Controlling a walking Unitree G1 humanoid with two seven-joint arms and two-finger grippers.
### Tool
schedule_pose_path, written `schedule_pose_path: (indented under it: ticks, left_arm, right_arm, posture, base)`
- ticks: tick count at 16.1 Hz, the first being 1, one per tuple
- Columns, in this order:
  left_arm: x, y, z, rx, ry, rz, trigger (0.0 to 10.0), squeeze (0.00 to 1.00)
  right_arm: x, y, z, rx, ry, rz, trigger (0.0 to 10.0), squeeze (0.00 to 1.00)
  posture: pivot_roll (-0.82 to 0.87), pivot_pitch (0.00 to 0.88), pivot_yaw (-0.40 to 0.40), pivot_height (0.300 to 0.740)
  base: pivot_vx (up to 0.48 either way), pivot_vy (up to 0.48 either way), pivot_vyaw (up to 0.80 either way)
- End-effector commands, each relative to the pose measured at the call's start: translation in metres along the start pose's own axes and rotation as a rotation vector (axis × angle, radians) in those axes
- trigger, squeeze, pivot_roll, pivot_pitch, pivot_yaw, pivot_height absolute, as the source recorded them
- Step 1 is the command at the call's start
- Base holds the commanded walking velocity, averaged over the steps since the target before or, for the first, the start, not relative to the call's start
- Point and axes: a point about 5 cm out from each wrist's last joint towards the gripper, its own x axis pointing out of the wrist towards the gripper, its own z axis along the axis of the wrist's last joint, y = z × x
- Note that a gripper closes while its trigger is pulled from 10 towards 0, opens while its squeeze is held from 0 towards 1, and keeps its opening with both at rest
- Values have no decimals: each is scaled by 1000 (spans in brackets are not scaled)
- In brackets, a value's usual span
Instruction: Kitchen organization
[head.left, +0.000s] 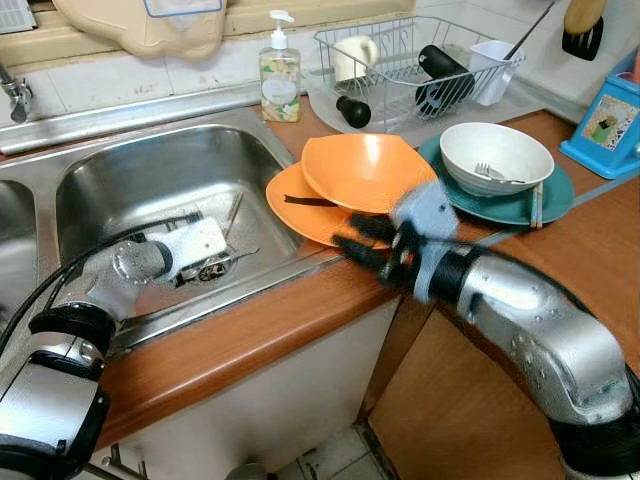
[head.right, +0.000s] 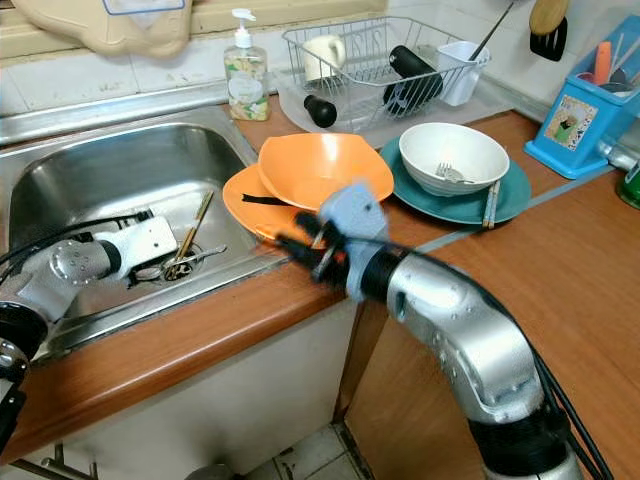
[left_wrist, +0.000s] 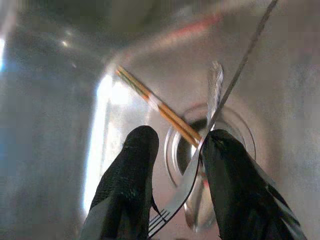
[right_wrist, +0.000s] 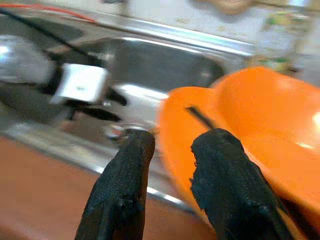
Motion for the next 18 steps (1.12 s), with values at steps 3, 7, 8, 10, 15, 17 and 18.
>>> schedule_pose_path:
  ticks: [3,7,8,10,15,17,18]
  left_arm:
    - [-5,1,-1,-72,-54,-2,10000,0]
    - [-11,1,-8,-172,-73,22,10000,1000]
    - [-12,1,-10,-169,-72,28,10000,1000]
    - [-14,3,-9,-149,-78,46,10000,1000]
    - [-21,12,0,-241,-152,82,10000,0]
    - [-21,8,-14,-306,-48,17,10000,408]
    - [-22,3,-21,-317,11,-20,10000,188]
  right_arm:
    - [-2,-32,12,76,-56,-209,10000,27]
    - [-2,-62,14,248,-84,-385,10000,1000]
    - [-2,-70,12,315,-67,-441,10000,1000]
    - [-2,-79,4,366,10,-512,10000,1000]
    - [4,-90,-1,643,7,-551,10000,996]
    - [8,-88,0,727,3,-510,10000,133]
    - [12,-85,-2,793,27,-483,10000,0]
  posture:
    - [-18,0,6,740]
    - [-11,0,1,740]
    - [-10,0,1,740]
    - [-10,0,0,740]
    - [-2,0,-7,740]
    - [2,0,-9,740]
    - [4,0,-8,740]
  base:
    - [0,0,0]
    - [0,0,0]
    - [0,0,0]
    - [0,0,0]
    - [0,0,0]
    - [0,0,0]
    - [0,0,0]
